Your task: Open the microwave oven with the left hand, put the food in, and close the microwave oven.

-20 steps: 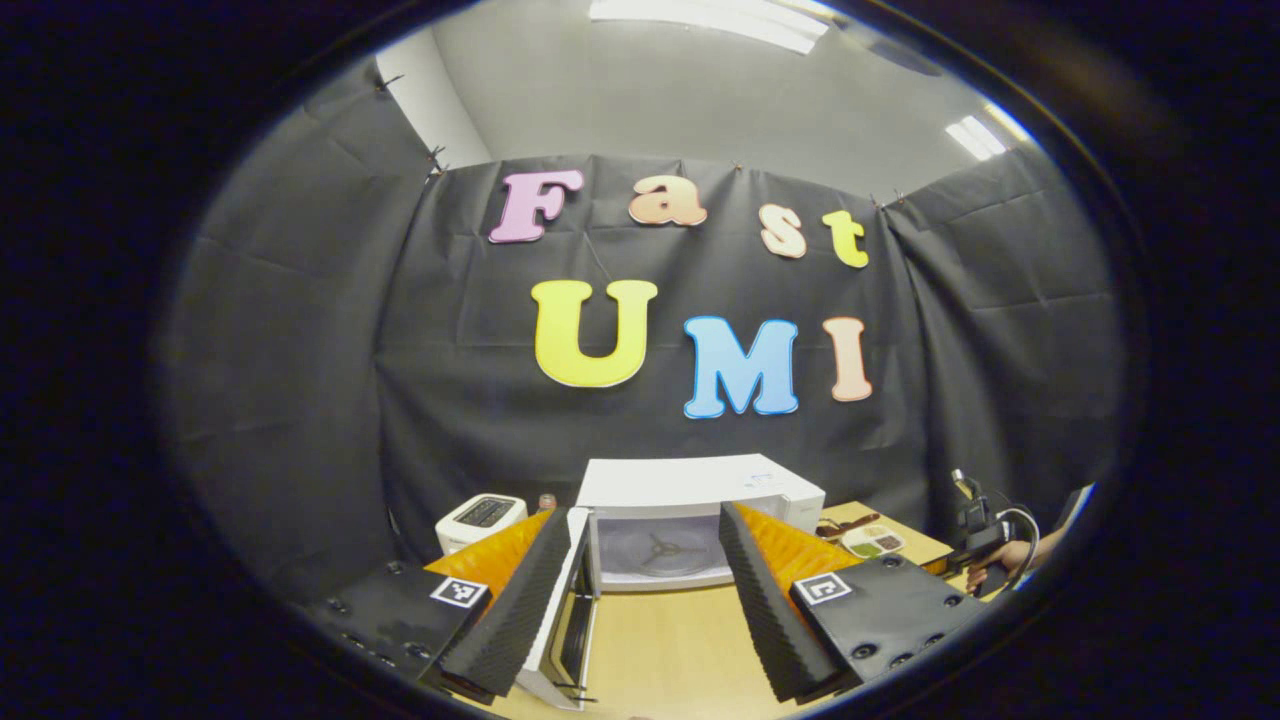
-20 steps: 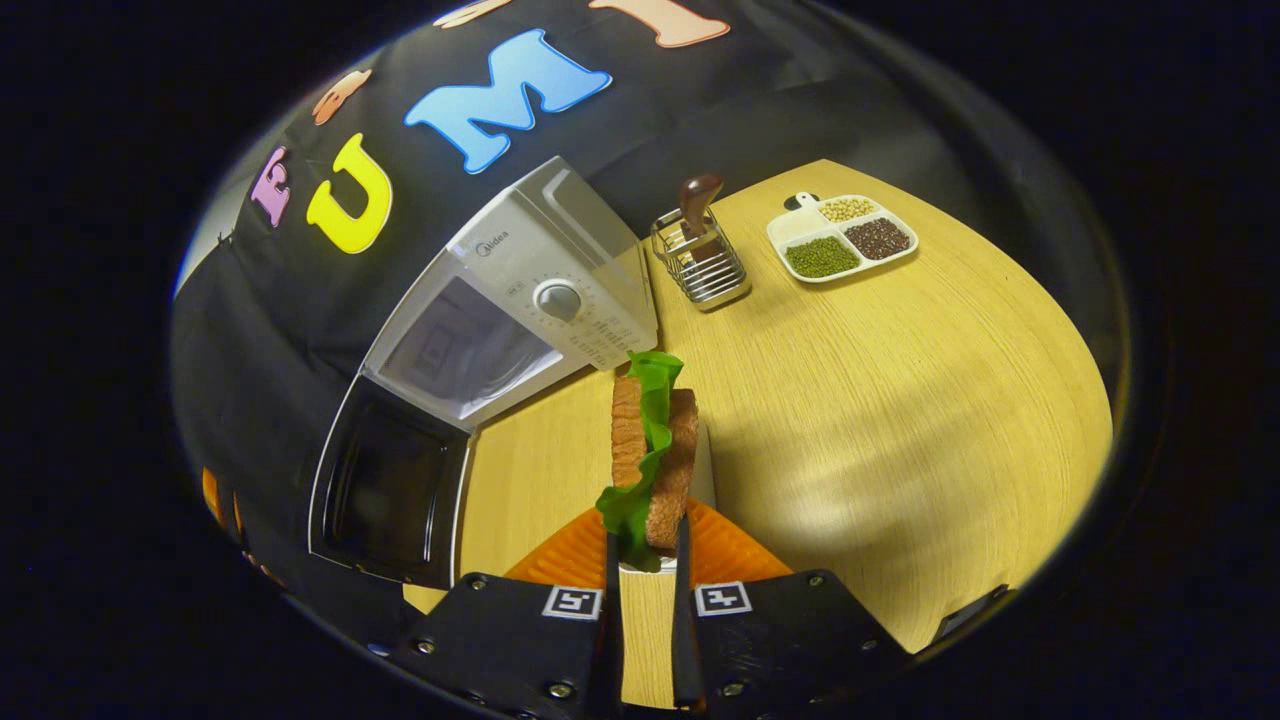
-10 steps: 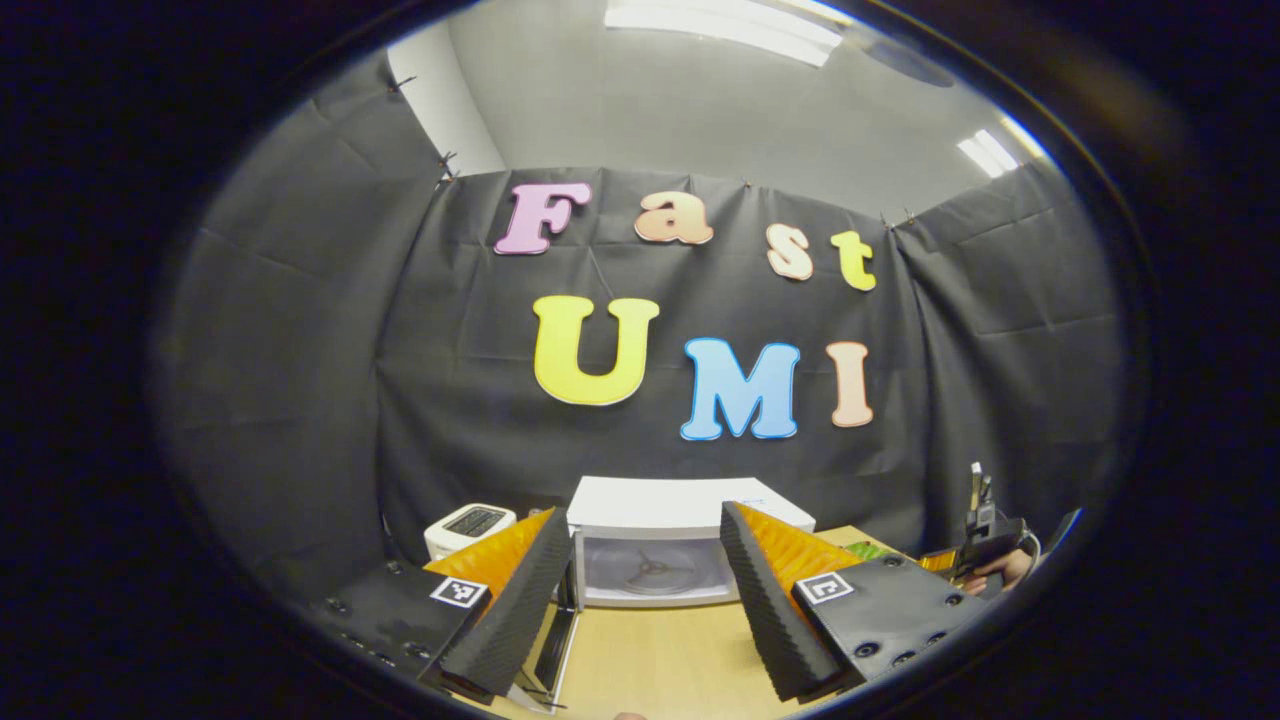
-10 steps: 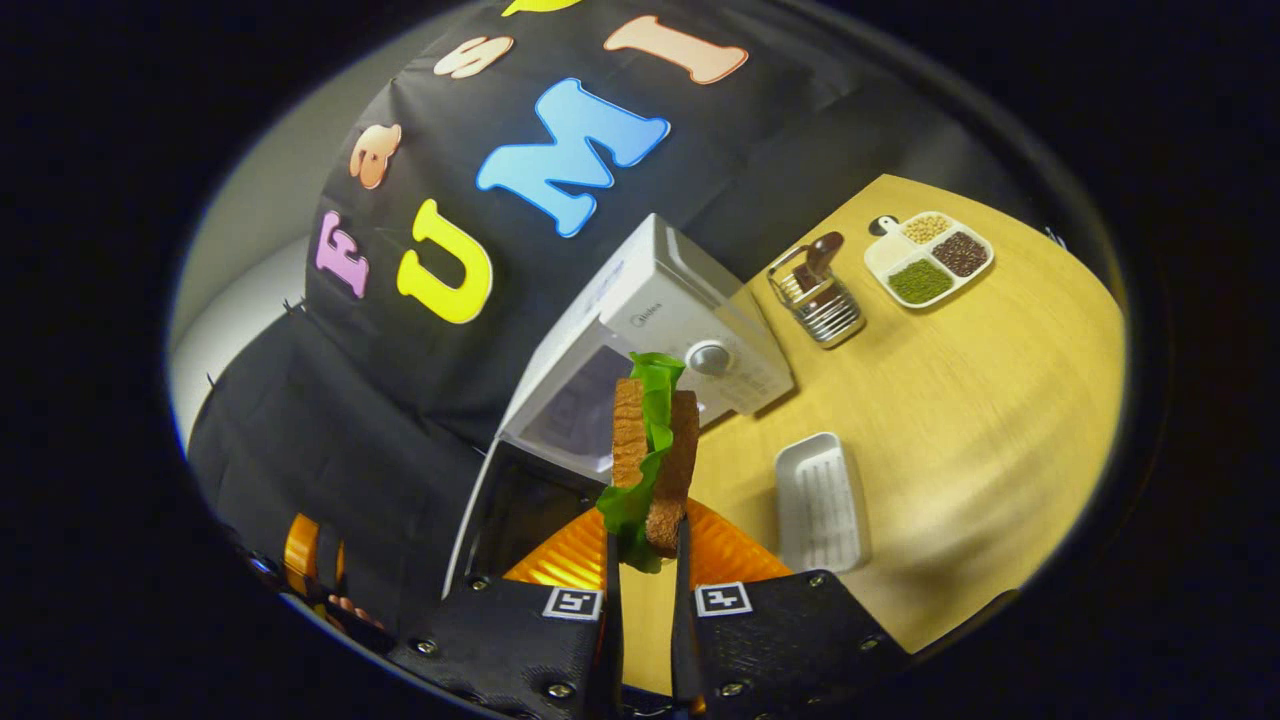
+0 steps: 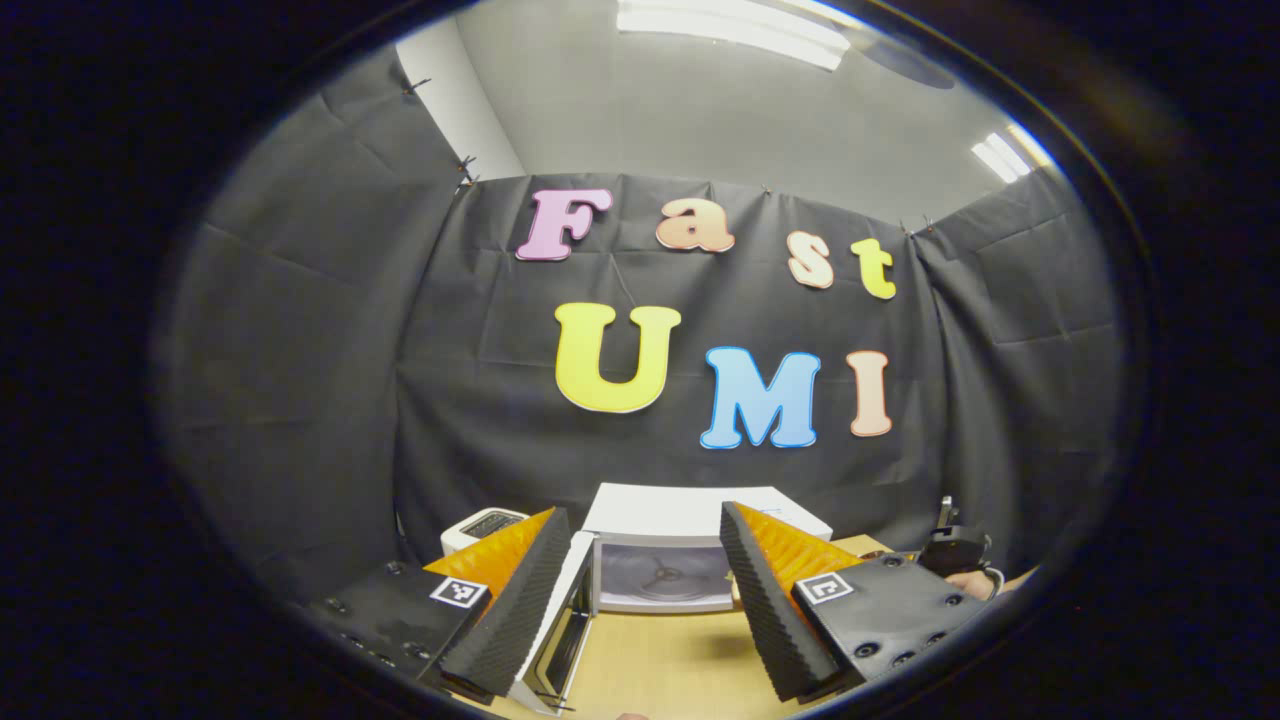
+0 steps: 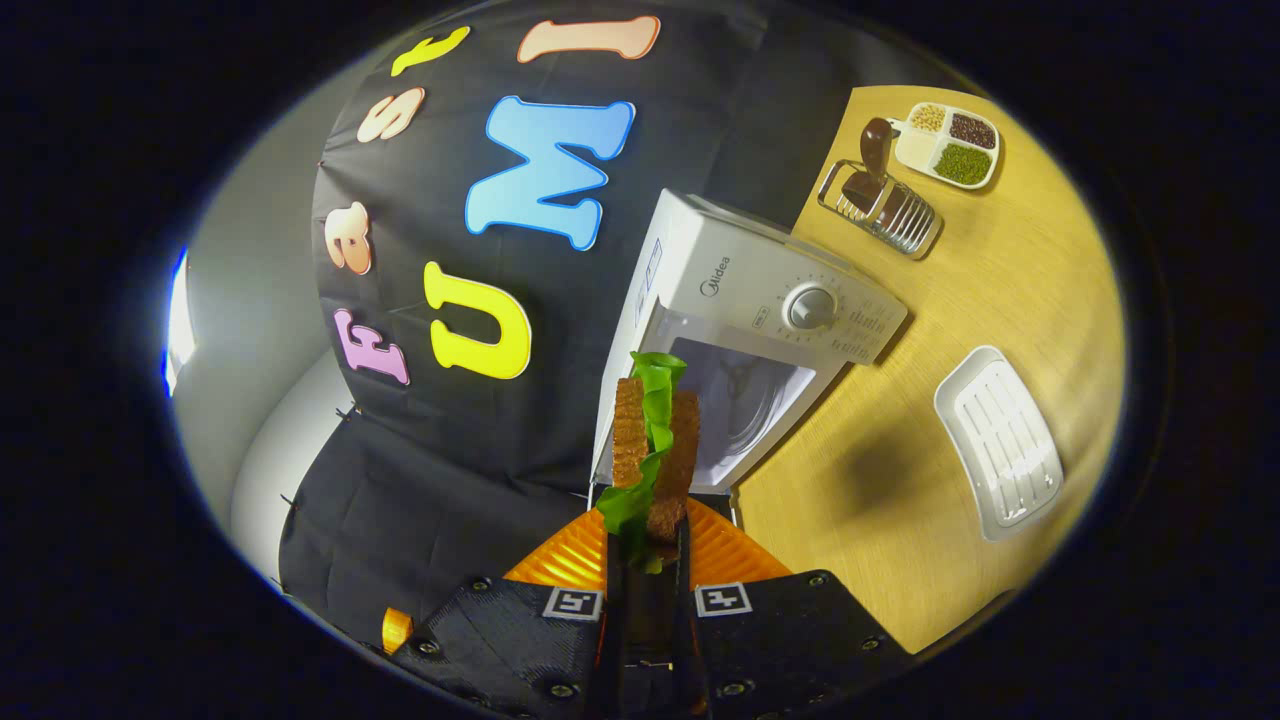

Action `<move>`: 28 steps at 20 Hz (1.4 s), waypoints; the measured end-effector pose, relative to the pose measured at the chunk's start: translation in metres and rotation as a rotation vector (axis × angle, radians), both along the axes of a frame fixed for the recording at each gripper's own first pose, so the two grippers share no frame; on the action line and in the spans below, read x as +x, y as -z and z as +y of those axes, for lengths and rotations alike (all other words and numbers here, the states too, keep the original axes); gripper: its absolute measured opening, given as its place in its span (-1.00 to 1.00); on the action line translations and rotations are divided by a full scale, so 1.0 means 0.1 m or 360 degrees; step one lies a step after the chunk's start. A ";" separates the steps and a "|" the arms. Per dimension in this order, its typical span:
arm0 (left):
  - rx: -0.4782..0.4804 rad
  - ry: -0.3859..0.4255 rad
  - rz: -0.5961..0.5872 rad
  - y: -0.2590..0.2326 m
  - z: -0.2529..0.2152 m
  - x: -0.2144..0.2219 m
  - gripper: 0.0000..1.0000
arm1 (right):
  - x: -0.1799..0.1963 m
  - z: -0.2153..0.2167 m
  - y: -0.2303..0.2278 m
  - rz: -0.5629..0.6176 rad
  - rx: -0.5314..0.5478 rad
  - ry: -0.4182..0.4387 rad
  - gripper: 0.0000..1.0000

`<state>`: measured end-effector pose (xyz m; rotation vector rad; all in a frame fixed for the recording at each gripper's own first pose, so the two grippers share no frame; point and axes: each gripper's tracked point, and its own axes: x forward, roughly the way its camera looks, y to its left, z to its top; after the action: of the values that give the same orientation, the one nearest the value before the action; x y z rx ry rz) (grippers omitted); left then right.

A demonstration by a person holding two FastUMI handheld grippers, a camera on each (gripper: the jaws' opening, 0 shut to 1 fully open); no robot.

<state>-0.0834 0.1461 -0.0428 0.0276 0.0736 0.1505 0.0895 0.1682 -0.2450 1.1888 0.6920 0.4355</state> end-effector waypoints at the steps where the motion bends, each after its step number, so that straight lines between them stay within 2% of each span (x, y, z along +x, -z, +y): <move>1: 0.0003 -0.0008 -0.0001 -0.01 0.03 -0.02 0.92 | 0.05 0.08 0.06 0.0020 0.0005 0.0006 -0.61; 11: 0.0059 -0.0121 0.0006 -0.14 0.47 -0.17 0.93 | 0.91 0.61 0.67 0.0174 -0.0015 0.0223 -0.61; 14: 0.0048 -0.0169 0.0044 -0.06 0.57 -0.19 0.92 | 1.19 0.77 0.83 0.0181 -0.0028 0.0341 -0.61; 17: 0.0051 -0.0219 0.0078 -0.03 0.68 -0.23 0.92 | 1.46 0.93 1.01 0.0225 0.0060 0.0498 -0.61; 21: 0.0088 -0.0303 0.0095 -0.08 0.85 -0.31 0.93 | 1.81 1.10 1.28 0.0323 0.0082 0.0670 -0.61; 26: 0.0069 -0.0411 0.0118 -0.12 1.03 -0.41 0.94 | 2.07 1.29 1.43 0.0376 0.0136 0.0837 -0.61; 28: 0.0072 -0.0426 0.0113 -0.13 1.04 -0.43 0.94 | 2.10 1.35 1.49 0.0410 0.0152 0.0864 -0.60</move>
<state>-0.1262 0.2502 -0.0299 0.0682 0.1449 0.4186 0.2999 0.3035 -0.3937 1.4779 0.5397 -0.1433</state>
